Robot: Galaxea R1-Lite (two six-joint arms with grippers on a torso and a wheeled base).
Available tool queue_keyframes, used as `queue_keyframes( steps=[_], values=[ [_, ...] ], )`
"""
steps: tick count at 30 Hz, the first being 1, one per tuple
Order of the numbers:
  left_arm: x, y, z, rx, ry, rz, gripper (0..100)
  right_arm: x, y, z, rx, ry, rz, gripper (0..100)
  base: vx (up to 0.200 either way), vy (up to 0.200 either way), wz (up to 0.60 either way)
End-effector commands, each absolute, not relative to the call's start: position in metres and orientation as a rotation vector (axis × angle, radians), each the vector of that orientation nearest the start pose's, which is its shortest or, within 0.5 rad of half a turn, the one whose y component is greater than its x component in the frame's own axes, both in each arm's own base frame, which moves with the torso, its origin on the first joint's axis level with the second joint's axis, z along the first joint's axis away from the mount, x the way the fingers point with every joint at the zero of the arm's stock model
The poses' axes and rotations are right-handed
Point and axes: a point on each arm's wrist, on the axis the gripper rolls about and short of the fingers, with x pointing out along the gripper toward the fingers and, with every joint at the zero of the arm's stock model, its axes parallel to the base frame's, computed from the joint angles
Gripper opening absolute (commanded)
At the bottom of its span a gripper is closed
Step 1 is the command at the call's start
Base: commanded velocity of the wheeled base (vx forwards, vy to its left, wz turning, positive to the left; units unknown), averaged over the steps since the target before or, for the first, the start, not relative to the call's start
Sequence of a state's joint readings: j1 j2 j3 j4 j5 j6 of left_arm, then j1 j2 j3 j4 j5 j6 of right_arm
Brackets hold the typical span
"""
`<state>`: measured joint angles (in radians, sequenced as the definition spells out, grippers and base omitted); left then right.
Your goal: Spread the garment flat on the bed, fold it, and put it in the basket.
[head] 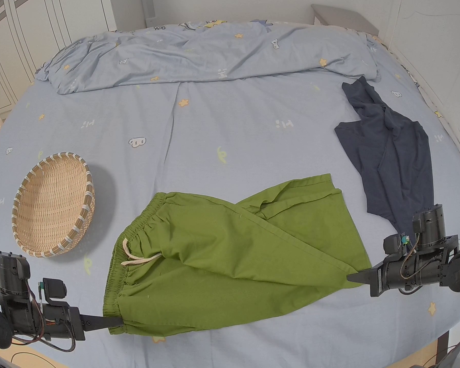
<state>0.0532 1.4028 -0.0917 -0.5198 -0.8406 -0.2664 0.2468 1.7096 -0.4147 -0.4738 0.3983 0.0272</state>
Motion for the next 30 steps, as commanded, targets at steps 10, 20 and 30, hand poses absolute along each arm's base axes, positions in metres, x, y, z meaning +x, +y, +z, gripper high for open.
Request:
queue_keyframes(
  steps=[10,20,30],
  values=[
    [0.129,-0.01,0.074,-0.572,0.844,-0.658,0,0.274,0.066,0.137,0.081,0.621,0.543,0,0.0,0.0,0.0],
    [0.126,-0.01,0.071,-0.553,0.851,-0.665,0,0.333,0.071,0.24,0.059,0.501,0.484,0,0.0,0.0,0.0],
    [0.125,-0.01,0.07,-0.554,0.854,-0.663,0,0.376,0.083,0.251,0.035,0.439,0.418,0,0.0,0.0,0.0]
  ],
)
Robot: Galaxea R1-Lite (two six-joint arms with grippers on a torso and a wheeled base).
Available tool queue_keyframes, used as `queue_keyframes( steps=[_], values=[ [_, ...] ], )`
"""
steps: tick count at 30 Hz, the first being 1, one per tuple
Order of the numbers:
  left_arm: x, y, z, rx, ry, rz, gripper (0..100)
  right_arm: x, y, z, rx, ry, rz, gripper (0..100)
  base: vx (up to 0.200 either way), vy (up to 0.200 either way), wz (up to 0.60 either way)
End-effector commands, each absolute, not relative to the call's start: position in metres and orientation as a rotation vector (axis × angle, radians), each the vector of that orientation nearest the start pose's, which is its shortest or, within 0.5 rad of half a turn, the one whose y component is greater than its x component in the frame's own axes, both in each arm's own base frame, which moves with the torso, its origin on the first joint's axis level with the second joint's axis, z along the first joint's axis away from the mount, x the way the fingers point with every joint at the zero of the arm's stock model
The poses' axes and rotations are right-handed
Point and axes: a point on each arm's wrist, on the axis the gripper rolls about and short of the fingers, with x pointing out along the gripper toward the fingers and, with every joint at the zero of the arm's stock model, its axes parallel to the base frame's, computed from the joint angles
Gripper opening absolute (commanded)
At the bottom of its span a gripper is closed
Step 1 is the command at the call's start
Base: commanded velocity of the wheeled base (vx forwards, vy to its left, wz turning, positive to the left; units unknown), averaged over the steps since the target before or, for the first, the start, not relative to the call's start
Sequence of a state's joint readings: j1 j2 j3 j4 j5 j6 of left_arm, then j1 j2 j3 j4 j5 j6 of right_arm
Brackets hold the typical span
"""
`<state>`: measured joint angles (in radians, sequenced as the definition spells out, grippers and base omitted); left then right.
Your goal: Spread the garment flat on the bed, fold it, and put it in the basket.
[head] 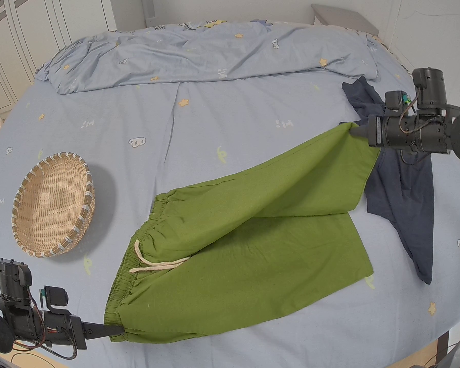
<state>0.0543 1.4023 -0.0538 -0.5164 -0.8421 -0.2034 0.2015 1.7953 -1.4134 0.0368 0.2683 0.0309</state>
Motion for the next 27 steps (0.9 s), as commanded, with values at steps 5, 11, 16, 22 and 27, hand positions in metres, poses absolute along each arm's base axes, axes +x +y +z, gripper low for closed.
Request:
queue_keyframes(
  steps=[5,11,16,22,27],
  values=[
    [0.125,-0.01,0.07,-0.555,0.857,-0.662,0,0.384,0.087,0.246,0.03,0.45,0.424,0,0.0,0.0,0.0],
    [0.123,-0.01,0.069,-0.553,0.854,-0.664,0,0.392,0.1,0.235,0.029,0.467,0.448,100,0.0,0.0,0.0],
    [0.123,-0.01,0.069,-0.555,0.855,-0.66,0,0.394,0.1,0.242,0.032,0.445,0.442,100,0.0,0.0,0.0],
    [0.123,-0.01,0.069,-0.555,0.857,-0.661,0,0.392,0.092,0.245,0.044,0.443,0.411,100,0.0,0.0,0.0],
    [0.124,-0.01,0.069,-0.555,0.859,-0.662,0,0.354,0.054,0.265,0.17,0.448,0.329,100,0.0,0.0,0.0]
  ],
)
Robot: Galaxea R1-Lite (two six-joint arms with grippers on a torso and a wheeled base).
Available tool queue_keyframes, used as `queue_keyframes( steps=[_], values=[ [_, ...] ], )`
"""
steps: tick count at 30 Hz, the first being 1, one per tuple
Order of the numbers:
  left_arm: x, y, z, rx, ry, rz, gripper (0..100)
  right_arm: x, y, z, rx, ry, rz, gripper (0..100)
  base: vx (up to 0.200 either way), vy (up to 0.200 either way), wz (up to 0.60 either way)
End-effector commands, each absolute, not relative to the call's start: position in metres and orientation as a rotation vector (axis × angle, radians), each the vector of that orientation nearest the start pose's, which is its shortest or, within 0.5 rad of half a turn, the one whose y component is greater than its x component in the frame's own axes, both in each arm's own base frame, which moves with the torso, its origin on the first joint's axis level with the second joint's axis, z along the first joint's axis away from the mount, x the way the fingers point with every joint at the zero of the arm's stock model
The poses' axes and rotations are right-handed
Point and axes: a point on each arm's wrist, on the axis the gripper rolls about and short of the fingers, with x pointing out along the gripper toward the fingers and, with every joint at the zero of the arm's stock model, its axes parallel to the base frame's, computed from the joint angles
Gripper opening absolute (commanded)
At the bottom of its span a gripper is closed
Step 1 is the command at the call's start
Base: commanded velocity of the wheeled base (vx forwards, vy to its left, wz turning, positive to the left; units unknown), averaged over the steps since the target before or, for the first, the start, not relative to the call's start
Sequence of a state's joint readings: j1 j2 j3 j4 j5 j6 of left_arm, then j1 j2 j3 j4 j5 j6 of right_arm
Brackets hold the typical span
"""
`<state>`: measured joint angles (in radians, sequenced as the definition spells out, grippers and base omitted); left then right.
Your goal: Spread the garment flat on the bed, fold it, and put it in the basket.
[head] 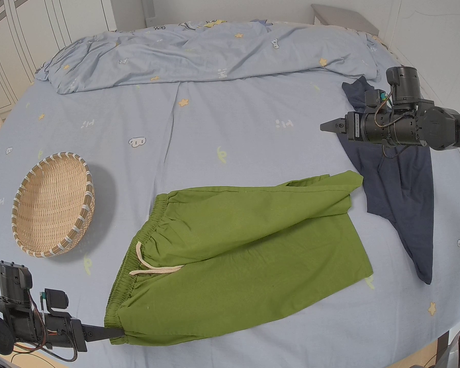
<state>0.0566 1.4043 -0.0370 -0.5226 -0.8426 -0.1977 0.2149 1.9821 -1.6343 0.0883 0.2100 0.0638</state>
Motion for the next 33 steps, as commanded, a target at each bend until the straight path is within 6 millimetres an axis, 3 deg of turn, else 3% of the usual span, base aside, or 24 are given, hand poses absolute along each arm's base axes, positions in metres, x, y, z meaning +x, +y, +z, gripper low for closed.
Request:
queue_keyframes(
  steps=[1,2,4,5,8,9,11,17,19,20,26,33],
  values=[
    [0.124,-0.01,0.068,-0.557,0.862,-0.662,0,0.346,0.049,0.263,0.196,0.465,0.321,100,0.0,0.0,0.0],
    [0.125,-0.01,0.068,-0.557,0.866,-0.66,0,0.334,0.041,0.257,0.227,0.494,0.317,100,0.0,0.0,0.0],
    [0.125,-0.01,0.067,-0.558,0.869,-0.659,0,0.33,0.04,0.256,0.235,0.503,0.316,100,0.0,0.0,0.0],
    [0.127,-0.01,0.064,-0.556,0.884,-0.659,0,0.297,0.027,0.237,0.288,0.585,0.347,100,0.0,0.0,0.0],
    [0.128,-0.009,0.06,-0.541,0.9,-0.665,0,0.262,0.023,0.206,0.334,0.699,0.425,100,0.0,0.0,0.0],
    [0.128,-0.009,0.06,-0.539,0.899,-0.666,0,0.261,0.023,0.205,0.336,0.704,0.427,100,0.0,0.0,0.0],
    [0.127,-0.009,0.056,-0.524,0.913,-0.67,0,0.24,0.022,0.173,0.37,0.812,0.453,100,0.0,0.0,0.0],
    [0.125,-0.009,0.052,-0.503,0.927,-0.679,0,0.216,0.022,0.127,0.407,0.89,0.481,100,0.0,0.0,0.0],
    [0.125,-0.009,0.052,-0.503,0.927,-0.679,0,0.215,0.022,0.126,0.411,0.891,0.48,100,0.0,0.0,0.0],
    [0.125,-0.009,0.052,-0.501,0.927,-0.679,0,0.207,0.02,0.116,0.412,0.874,0.483,100,0.0,0.0,0.0],
    [0.127,-0.008,0.05,-0.503,0.935,-0.675,0,0.2,0.014,0.098,0.44,0.915,0.459,100,0.0,0.0,0.0],
    [0.126,-0.009,0.049,-0.485,0.935,-0.689,0,0.207,0.014,0.09,0.486,0.934,0.53,100,0.0,0.0,0.0]
  ],
)
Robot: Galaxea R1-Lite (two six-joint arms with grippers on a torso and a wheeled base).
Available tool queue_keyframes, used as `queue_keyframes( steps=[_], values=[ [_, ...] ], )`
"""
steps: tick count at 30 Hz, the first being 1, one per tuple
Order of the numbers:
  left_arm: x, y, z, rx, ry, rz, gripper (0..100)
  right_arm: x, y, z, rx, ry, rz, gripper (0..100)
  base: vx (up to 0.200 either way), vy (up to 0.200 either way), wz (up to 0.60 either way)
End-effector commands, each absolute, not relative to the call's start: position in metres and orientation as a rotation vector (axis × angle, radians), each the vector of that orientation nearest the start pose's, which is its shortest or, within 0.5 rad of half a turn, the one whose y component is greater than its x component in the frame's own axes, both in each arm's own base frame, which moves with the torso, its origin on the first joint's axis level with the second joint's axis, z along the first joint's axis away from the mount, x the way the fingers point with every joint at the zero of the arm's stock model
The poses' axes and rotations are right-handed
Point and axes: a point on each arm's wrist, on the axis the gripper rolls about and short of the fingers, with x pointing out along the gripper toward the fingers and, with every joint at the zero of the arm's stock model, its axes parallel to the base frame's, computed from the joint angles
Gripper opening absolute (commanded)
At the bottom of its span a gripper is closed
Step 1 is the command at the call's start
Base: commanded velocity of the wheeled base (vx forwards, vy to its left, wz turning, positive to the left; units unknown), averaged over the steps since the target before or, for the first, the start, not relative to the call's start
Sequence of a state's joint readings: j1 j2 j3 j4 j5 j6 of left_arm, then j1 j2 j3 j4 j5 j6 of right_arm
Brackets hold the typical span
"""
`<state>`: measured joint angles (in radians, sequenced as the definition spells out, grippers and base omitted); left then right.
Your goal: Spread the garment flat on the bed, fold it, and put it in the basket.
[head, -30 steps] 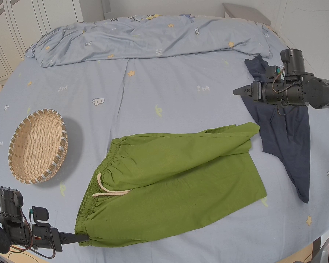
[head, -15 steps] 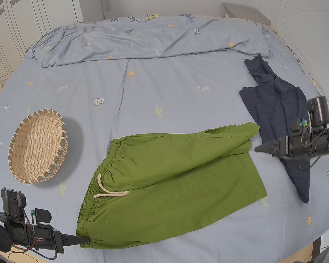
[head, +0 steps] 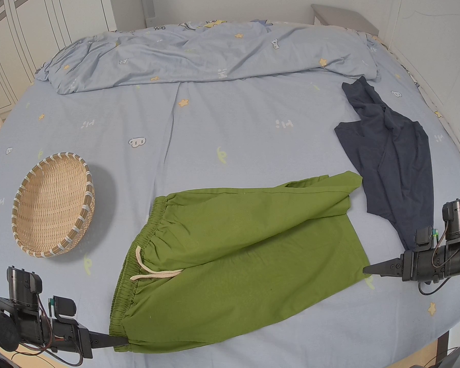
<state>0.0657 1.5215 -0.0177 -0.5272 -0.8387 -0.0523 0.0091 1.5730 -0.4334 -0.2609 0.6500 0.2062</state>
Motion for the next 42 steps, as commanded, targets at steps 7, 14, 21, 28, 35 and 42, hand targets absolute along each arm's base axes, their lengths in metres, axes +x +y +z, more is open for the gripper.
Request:
queue_keyframes(
  steps=[7,14,21,28,35,42],
  values=[
    [0.124,-0.009,0.049,-0.482,0.935,-0.695,0,0.223,0.01,0.058,0.498,0.94,0.509,100,0.0,0.0,0.0],
    [0.124,-0.009,0.049,-0.482,0.936,-0.696,0,0.229,0.005,0.046,0.505,0.897,0.499,100,0.0,0.0,0.0],
    [0.124,-0.01,0.049,-0.481,0.935,-0.702,0,0.234,0.009,0.036,0.513,0.906,0.542,100,0.0,0.0,0.0],
    [0.125,-0.009,0.049,-0.485,0.936,-0.697,0,0.241,0.012,0.03,0.544,0.883,0.609,100,0.0,0.0,0.0],
    [0.125,-0.009,0.049,-0.485,0.936,-0.697,0,0.241,0.012,0.031,0.597,0.882,0.663,100,0.0,0.0,0.0],
    [0.126,-0.009,0.049,-0.484,0.934,-0.696,0,0.243,0.008,0.029,0.633,0.886,0.674,100,0.0,0.0,0.0]
  ],
)
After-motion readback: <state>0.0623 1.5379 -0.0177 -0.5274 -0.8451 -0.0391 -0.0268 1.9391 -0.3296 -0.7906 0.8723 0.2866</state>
